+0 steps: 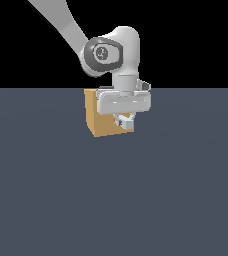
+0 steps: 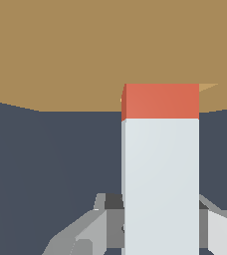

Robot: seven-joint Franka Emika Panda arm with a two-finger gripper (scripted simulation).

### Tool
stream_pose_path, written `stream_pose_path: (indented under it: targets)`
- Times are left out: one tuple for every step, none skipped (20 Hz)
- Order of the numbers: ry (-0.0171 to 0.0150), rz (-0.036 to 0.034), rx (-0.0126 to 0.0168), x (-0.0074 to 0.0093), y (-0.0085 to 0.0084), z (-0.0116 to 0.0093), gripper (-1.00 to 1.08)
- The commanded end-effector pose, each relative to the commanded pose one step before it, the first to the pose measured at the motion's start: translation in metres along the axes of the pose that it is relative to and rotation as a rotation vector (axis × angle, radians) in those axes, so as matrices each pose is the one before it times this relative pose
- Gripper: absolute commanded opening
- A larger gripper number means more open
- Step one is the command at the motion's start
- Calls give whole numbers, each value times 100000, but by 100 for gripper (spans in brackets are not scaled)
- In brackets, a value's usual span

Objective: Insert the peg into the horizontal hole in a box.

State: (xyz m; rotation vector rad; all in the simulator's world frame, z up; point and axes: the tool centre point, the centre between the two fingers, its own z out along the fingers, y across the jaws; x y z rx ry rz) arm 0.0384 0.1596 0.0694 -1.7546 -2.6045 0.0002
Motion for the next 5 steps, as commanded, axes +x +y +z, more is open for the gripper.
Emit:
stream_pose_path:
  targets:
    - [-91, 237, -183, 978, 58, -96, -100]
    - [0, 0, 0, 214, 32, 0, -100]
    - [0, 0, 0, 120, 41, 0, -100]
    - [0, 0, 0, 30, 41, 0, -100]
    - [0, 0, 0, -3, 14, 0, -100]
